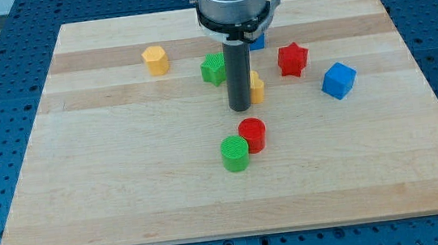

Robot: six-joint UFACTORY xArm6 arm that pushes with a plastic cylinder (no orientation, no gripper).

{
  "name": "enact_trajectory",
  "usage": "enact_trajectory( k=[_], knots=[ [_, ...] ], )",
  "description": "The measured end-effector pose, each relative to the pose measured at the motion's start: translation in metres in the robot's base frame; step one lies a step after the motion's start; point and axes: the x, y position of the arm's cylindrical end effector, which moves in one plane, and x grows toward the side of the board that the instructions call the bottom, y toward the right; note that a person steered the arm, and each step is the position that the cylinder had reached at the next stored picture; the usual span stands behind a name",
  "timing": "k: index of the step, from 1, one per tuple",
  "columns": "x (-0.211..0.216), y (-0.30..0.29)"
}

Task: Slightly push green star towards the top of the board

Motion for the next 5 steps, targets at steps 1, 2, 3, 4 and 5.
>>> enact_trajectory(
  k=[1,2,3,4,5],
  knots=[
    [0.001,0.0],
    [-0.01,0.0],
    [-0.013,0.0],
    [-0.013,-0.005],
    [-0.013,-0.027]
  ],
)
